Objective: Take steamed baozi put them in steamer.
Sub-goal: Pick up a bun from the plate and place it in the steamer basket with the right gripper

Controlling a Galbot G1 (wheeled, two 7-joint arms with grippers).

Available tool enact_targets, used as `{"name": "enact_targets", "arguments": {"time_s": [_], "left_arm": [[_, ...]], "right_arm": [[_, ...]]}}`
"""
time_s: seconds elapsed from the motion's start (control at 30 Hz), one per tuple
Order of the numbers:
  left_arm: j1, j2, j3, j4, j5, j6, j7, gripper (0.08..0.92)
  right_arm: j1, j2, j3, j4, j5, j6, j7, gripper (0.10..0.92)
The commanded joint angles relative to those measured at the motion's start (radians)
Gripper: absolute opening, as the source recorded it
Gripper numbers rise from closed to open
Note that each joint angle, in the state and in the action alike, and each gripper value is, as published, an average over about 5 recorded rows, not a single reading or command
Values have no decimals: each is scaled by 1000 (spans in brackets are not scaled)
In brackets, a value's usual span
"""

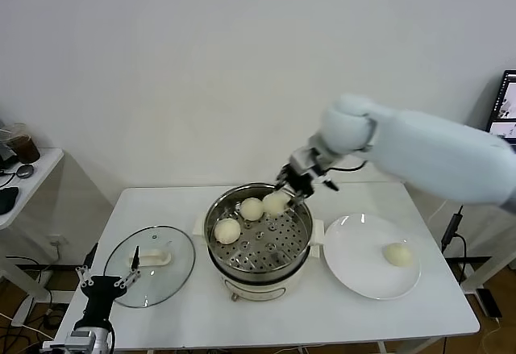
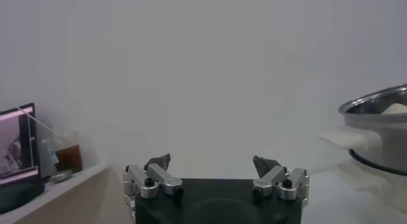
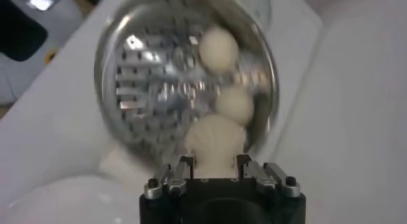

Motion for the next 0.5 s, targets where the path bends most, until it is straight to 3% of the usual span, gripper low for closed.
{"name": "enact_targets", "arguments": {"time_s": [0.03,0.5], "left_arm": [[2,-1,-7,-2,1,0,0,823],[10,-12,-13,2,0,-5,1,823]], "right_arm": [[-6,203,-118,-83,-39,242,6,424],[-29,236,-160,-143,-161,511,-45,433]]}}
